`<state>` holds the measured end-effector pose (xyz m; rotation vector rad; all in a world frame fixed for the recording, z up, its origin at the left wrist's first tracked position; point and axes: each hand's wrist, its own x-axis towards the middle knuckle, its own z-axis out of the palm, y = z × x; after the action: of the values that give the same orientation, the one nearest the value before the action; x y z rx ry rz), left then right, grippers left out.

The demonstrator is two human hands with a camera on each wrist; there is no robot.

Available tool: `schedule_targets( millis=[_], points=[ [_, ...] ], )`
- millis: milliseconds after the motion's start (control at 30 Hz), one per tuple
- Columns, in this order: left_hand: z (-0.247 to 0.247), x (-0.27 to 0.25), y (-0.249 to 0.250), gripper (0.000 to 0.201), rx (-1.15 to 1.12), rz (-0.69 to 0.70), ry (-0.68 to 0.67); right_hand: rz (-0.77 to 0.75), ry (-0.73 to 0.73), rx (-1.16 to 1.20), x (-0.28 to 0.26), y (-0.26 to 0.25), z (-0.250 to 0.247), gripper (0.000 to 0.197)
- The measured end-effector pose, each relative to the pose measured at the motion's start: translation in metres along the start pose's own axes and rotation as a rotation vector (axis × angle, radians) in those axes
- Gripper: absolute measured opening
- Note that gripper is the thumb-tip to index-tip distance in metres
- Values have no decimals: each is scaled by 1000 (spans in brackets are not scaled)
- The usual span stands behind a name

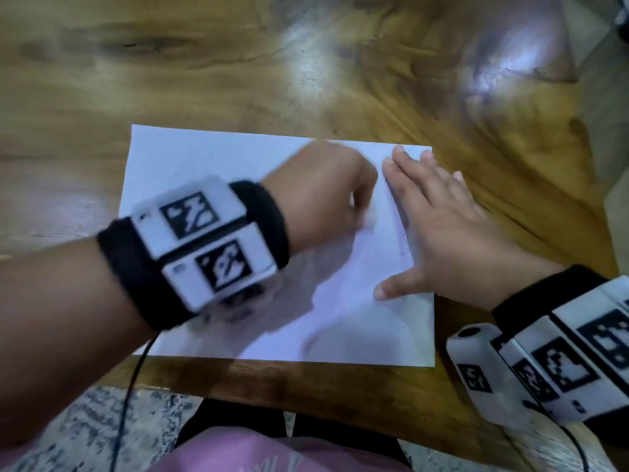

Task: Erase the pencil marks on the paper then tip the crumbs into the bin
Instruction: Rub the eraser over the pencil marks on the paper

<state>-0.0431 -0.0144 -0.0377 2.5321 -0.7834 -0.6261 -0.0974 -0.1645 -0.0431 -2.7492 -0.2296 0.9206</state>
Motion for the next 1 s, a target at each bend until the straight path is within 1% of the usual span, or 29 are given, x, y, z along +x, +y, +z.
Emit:
schedule_targets(
  millis=[33,67,100,167,200,267,333,433,533,600,667,733,800,833,867,933,967,1000],
  points=[
    [-5,7,-1,12,2,-34,58,0,1,-4,0,0,0,140],
    [-5,10,-2,11,4,-42,67,1,1,-7,1,0,0,140],
    [-3,8,-3,8,3,-22,46,0,1,-9,1,1,0,140],
    [5,-9,-4,1,9,46,-38,-4,9,-7,0,2,1,140],
    [9,-18,-3,2,7,64,-64,-10,13,-5,0,2,1,140],
    [16,-27,-2,4,12,69,-65,-28,10,-3,0,4,1,138],
    [17,-29,-1,7,35,60,-32,-67,-13,1,0,10,-3,133],
    [15,-28,0,1,38,25,-33,-89,-53,68,0,23,-17,117],
    [9,-24,0,13,32,-22,-74,-104,-59,48,-1,30,-21,110],
    [5,-15,4,16,-35,-48,-83,-112,-41,33,0,30,-18,109],
    [3,-2,11,17,-94,-56,-24,-113,-20,30,1,29,-16,109],
    [8,6,16,15,-72,-47,43,-116,-5,34,1,30,-15,110],
    [15,0,16,10,-34,-19,54,-117,-3,37,2,30,-15,110],
    [20,-9,15,9,-37,14,22,-115,-6,42,2,30,-14,110],
    [26,-20,14,12,-51,56,-43,-114,-5,48,2,31,-14,110],
    [31,-40,14,15,-80,102,-218,-116,-1,54,2,31,-14,110],
    [32,-44,13,15,-92,95,-264,-117,-1,56,2,31,-14,110],
    [29,-41,10,13,-96,78,-240,-115,-2,55,2,31,-14,110]
  ],
)
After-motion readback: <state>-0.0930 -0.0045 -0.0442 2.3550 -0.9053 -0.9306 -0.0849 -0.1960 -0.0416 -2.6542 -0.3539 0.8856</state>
